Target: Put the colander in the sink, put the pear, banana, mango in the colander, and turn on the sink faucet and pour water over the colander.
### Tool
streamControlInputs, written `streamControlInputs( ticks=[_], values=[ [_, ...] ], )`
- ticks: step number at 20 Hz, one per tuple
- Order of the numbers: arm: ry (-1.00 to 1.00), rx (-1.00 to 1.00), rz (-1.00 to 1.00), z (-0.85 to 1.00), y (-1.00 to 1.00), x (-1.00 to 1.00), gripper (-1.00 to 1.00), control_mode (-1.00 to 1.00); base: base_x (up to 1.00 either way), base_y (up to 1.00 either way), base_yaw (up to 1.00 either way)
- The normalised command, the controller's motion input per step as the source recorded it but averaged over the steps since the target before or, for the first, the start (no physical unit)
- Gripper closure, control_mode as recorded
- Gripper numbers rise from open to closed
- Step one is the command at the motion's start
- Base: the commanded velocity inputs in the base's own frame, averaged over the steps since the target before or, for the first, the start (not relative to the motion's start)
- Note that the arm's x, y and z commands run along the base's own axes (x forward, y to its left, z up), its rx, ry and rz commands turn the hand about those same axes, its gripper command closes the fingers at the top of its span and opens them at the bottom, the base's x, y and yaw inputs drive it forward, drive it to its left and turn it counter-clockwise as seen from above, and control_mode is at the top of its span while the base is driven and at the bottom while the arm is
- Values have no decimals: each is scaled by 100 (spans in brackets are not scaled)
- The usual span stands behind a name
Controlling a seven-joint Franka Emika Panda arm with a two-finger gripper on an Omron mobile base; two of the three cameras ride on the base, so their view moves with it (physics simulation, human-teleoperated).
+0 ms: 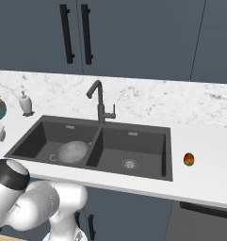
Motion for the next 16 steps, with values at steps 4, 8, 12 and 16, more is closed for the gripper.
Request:
streamControlInputs(
  ticks=[4,8,12,16],
  values=[
    [50,-16,-7,14,20,6,-100,-100,0,0,0],
    [22,-26,-3,-4,15,3,-100,-100,0,0,0],
    [1,-23,-4,-21,15,9,-100,-100,0,0,0],
    [0,-5,-2,-29,24,20,-100,-100,0,0,0]
  ],
)
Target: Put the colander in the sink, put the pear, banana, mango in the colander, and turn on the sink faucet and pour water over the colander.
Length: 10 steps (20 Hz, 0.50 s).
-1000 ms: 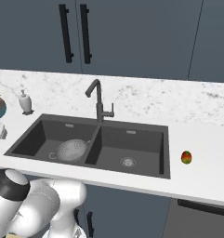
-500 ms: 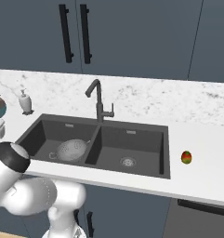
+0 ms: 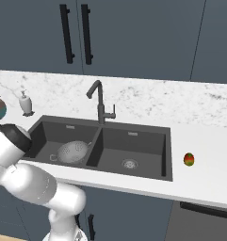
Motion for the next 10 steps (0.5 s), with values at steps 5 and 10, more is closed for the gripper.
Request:
streamControlInputs(
  ticks=[5,10],
  values=[
    [0,2,0,-22,13,22,-100,-100,0,0,0],
    [1,3,0,-24,10,25,-100,-100,0,0,0]
  ],
)
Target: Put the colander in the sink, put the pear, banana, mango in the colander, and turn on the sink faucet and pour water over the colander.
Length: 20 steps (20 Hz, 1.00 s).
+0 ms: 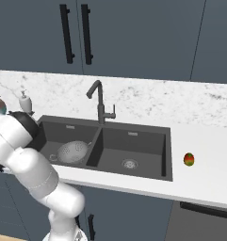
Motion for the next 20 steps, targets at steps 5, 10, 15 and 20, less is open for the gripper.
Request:
streamControlInputs(
  ticks=[5,10,15,20],
  values=[
    [0,1,0,-34,23,25,-100,-100,0,0,0],
    [11,0,0,-27,27,33,-100,-100,0,0,0],
    [13,0,0,-21,27,24,-100,-100,0,0,0],
    [18,0,0,-1,35,31,-100,-100,0,0,0]
  ],
)
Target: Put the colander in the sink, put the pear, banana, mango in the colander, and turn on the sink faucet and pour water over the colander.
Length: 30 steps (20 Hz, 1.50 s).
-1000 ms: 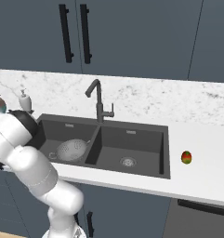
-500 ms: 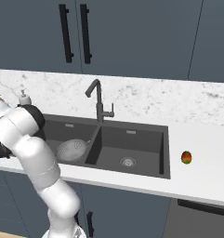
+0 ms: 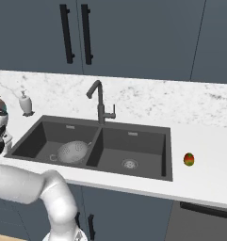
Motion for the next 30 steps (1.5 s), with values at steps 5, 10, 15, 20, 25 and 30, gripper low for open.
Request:
streamControlInputs(
  ticks=[5,10,15,20,25,30],
  values=[
    [20,0,0,12,29,33,-100,-100,0,0,0],
    [21,0,0,3,35,16,-100,-100,0,0,0],
    [11,-4,0,-6,35,7,-100,-100,0,0,0],
    [1,-14,0,-14,25,8,-100,-100,0,0,0],
    [0,-18,0,-17,9,-2,-100,-100,0,0,0],
    [2,-16,0,-21,0,-15,-100,-100,0,0,0]
  ],
)
